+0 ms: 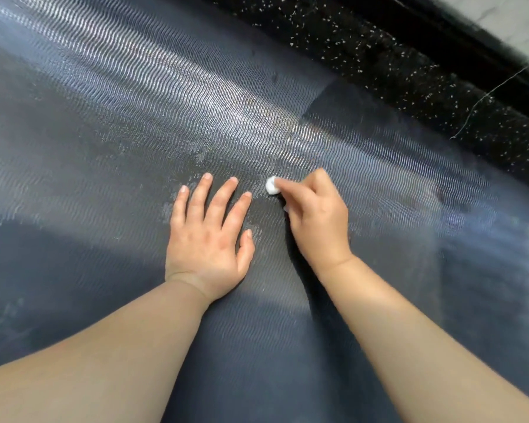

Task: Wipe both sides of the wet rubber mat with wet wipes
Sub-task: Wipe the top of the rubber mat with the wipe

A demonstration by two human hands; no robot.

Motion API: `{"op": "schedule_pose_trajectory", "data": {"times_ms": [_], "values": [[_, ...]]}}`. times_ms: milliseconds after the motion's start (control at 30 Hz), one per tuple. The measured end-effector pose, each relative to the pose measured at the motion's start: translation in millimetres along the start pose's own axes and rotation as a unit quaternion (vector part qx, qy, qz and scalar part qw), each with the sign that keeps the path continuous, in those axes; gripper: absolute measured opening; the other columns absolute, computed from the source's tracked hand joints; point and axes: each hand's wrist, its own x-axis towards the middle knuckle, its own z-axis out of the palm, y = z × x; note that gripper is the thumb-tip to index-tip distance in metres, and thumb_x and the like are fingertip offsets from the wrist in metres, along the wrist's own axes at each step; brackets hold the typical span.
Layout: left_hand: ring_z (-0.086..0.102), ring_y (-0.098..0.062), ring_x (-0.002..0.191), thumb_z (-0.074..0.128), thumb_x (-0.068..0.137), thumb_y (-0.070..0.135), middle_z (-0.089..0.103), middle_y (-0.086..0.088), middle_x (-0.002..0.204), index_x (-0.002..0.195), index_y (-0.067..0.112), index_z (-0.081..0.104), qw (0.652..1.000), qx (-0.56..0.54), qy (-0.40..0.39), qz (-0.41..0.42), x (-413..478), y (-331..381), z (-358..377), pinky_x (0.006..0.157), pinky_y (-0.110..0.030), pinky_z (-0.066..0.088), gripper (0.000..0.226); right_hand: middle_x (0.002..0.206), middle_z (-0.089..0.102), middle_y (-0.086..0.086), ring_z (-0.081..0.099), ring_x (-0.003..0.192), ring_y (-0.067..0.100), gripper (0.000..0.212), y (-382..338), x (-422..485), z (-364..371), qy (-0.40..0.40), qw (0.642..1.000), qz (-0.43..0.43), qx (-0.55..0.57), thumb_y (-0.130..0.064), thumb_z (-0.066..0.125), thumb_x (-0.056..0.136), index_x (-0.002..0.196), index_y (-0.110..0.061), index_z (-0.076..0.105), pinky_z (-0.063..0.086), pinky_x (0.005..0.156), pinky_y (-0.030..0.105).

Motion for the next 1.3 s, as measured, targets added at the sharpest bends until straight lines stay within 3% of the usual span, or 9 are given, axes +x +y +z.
{"op": "schedule_pose_trajectory", "data": {"times_ms": [67, 133, 267, 367, 533, 733, 967, 1133, 1300], "values": [[0.043, -0.041, 0.129, 0.043, 0.084, 0.034, 0.053, -0.013, 0.135, 0.126, 0.011, 0.06, 1.0, -0.002, -0.002, 0.0, -1, 0, 0, 0.108, -0.057, 0.026, 0.051, 0.069, 0.053, 0.014, 0.053, 0.063, 0.03, 0.018, 4, -10, -8, -0.047, 0.997, -0.065, -0.007, -0.002, 0.067, 0.076, 0.091, -0.01, 0.075, 0.044, 0.059, 0.036], [0.042, -0.041, 0.129, 0.043, 0.084, 0.034, 0.053, -0.013, 0.135, 0.126, 0.011, 0.06, 1.0, 0.0, -0.001, 0.0, -1, -1, 1, 0.108, -0.057, 0.026, 0.051, 0.072, 0.056, 0.015, 0.053, 0.07, 0.033, 0.016, 20, 13, -12, -0.037, 0.996, -0.063, -0.05, -0.007, 0.064, 0.08, 0.089, -0.012, 0.075, 0.04, 0.063, 0.037], [0.042, -0.041, 0.129, 0.043, 0.084, 0.034, 0.053, -0.013, 0.135, 0.126, 0.011, 0.06, 1.0, 0.0, 0.002, 0.004, -1, 0, 2, 0.109, -0.056, 0.025, 0.051, 0.099, 0.057, 0.015, 0.053, 0.095, 0.03, 0.023, 56, 87, -9, 0.053, 0.988, 0.119, -0.089, -0.019, 0.053, 0.091, 0.102, -0.017, 0.073, 0.036, 0.078, 0.028], [0.042, -0.041, 0.129, 0.042, 0.084, 0.034, 0.053, -0.013, 0.135, 0.126, 0.011, 0.06, 1.0, -0.002, 0.006, 0.004, -1, 0, 2, 0.109, -0.057, 0.025, 0.051, 0.096, 0.05, 0.0, 0.054, 0.097, 0.018, 0.022, 55, 97, -3, 0.088, 0.98, 0.171, -0.057, -0.022, 0.053, 0.092, 0.101, -0.021, 0.073, 0.034, 0.074, 0.016], [0.042, -0.041, 0.129, 0.041, 0.084, 0.033, 0.053, -0.014, 0.135, 0.126, 0.01, 0.06, 1.0, 0.002, 0.009, 0.005, -1, 0, 1, 0.108, -0.057, 0.026, 0.05, 0.081, 0.058, 0.014, 0.057, 0.074, 0.032, 0.017, 5, -3, 5, 0.049, 0.998, 0.033, -0.015, -0.005, 0.06, 0.082, 0.089, -0.009, 0.074, 0.042, 0.067, 0.032], [0.041, -0.042, 0.13, 0.04, 0.085, 0.032, 0.052, -0.014, 0.136, 0.127, 0.01, 0.059, 1.0, -0.006, 0.008, 0.006, -1, 1, 1, 0.108, -0.057, 0.025, 0.051, 0.075, 0.06, 0.012, 0.056, 0.064, 0.03, 0.02, -6, -56, -13, -0.07, 0.995, -0.07, 0.006, -0.006, 0.056, 0.082, 0.089, -0.008, 0.074, 0.046, 0.061, 0.032], [0.041, -0.042, 0.13, 0.039, 0.085, 0.031, 0.052, -0.014, 0.135, 0.127, 0.01, 0.059, 1.0, -0.016, 0.006, 0.003, -2, 0, 1, 0.109, -0.058, 0.025, 0.051, 0.093, 0.057, 0.02, 0.055, 0.089, 0.034, 0.019, 35, 40, -5, 0.046, 0.988, 0.144, -0.037, -0.013, 0.058, 0.089, 0.097, -0.007, 0.074, 0.038, 0.075, 0.029], [0.039, -0.042, 0.131, 0.036, 0.085, 0.032, 0.051, -0.014, 0.137, 0.128, 0.01, 0.058, 1.0, -0.027, -0.011, 0.0, -3, 0, 0, 0.11, -0.058, 0.023, 0.053, 0.076, 0.057, 0.014, 0.057, 0.07, 0.03, 0.014, -9, -35, 1, 0.061, 0.994, 0.087, -0.014, -0.006, 0.062, 0.083, 0.088, -0.007, 0.074, 0.033, 0.064, 0.023], [0.031, -0.038, 0.136, 0.037, 0.087, 0.032, 0.045, -0.011, 0.142, 0.133, 0.013, 0.053, 0.999, -0.035, -0.025, -0.008, -4, -2, 1, 0.114, -0.054, 0.013, 0.052, 0.071, 0.057, 0.005, 0.051, 0.058, 0.025, 0.026, -54, -150, 0, -0.014, 0.999, 0.036, -0.012, 0.004, 0.059, 0.073, 0.085, -0.013, 0.074, 0.038, 0.059, 0.026]]}}
